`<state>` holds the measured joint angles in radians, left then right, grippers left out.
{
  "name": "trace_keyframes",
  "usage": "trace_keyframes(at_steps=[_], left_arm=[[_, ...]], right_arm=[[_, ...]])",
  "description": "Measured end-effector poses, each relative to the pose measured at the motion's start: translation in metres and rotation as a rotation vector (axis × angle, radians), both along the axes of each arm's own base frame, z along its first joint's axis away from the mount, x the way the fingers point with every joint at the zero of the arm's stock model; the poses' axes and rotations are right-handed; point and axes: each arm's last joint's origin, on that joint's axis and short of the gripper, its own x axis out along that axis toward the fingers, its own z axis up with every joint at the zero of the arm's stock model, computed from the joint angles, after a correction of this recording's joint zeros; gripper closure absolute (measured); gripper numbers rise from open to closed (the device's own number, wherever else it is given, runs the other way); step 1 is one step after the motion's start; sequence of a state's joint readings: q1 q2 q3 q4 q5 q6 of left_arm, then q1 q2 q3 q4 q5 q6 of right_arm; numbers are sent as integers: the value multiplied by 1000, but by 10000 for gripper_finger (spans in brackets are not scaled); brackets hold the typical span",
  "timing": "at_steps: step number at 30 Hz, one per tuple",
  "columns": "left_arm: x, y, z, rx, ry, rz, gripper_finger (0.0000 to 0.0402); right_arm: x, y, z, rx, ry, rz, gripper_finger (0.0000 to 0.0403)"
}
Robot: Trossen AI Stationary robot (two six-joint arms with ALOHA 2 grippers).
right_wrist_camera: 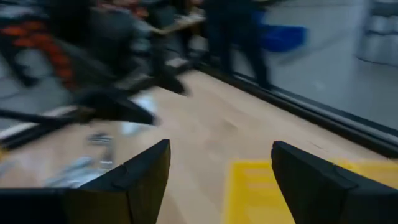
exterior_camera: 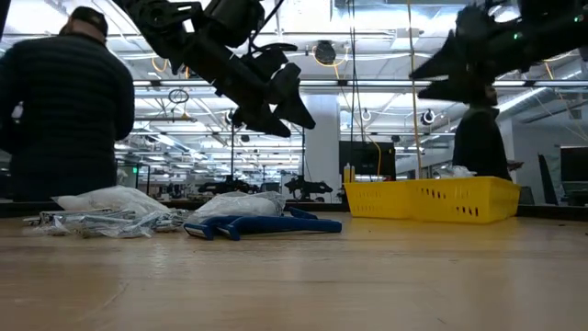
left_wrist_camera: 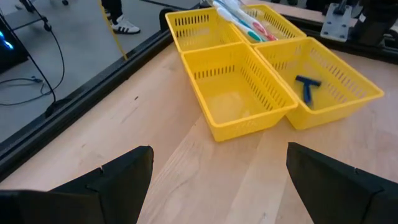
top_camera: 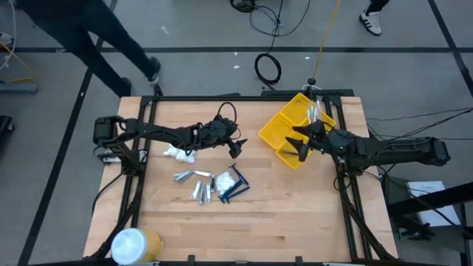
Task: Pick & Place Travel size toiletries
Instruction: Put the blue razor into the bottom right yellow bin
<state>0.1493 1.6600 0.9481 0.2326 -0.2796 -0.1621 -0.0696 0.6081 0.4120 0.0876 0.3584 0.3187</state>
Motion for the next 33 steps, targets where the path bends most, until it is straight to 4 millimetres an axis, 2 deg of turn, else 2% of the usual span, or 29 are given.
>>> trace_keyframes(at_steps=[7,11,15,19,22,25,33], left_arm=[[-1,-2,-3,-25,32,-36,41],[-1,-9,-8,-95,79,-221,41],[-2,-33,-14,-86,158,-436,41],[-2,-65,-15,21,192,-571,41],[-1,-83,-20,116,226,-570,41],[1,-89,-30,173,272,-548,41],[12,-80,-67,240,418,-441,41]], right_arm=[[7,7,-4,38,28,259,147],[11,9,-9,57,60,311,147],[14,9,-12,48,80,313,147],[16,9,-13,37,94,316,147],[17,9,-13,30,90,317,148],[17,9,-10,18,63,319,149],[18,9,-7,7,31,321,149]])
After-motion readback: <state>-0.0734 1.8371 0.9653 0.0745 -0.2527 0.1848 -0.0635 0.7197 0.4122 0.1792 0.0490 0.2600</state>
